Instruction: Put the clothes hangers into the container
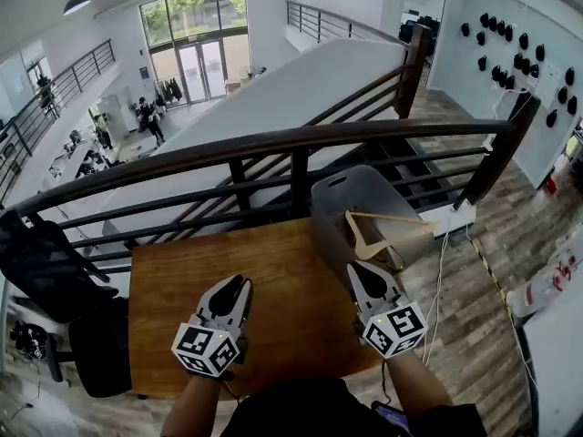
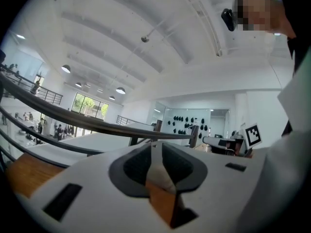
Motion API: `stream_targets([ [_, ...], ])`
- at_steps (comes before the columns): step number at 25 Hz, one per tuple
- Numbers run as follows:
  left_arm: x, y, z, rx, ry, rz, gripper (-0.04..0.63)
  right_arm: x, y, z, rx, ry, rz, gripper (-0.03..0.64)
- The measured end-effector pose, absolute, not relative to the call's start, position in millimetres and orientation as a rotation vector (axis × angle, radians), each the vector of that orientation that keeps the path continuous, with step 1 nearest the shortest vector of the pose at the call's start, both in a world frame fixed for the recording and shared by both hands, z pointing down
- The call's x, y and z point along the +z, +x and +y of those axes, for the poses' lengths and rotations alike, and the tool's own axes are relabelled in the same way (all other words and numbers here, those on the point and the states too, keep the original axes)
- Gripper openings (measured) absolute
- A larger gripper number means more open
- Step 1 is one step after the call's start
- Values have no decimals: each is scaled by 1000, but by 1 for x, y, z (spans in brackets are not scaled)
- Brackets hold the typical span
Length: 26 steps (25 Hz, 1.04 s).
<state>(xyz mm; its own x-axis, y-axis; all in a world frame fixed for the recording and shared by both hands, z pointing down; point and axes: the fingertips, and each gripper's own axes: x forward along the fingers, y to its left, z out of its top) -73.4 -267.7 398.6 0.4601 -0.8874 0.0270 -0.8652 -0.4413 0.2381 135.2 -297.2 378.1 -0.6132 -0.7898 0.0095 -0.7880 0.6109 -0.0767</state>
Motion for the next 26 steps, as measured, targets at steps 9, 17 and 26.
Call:
stream_targets([
  [9,400,-101,-253,-190,2447,-1643,63,395,108,-295,-224,-1274,2821,-9],
  [17,411,-106,-248,-191,2406,-1653,46,405,94,-292,-259,-1238,2851,-9],
  [26,412,-106,-257,-207,2405,-1650,41,407,95,-296,-265,-1230,2850,-8],
])
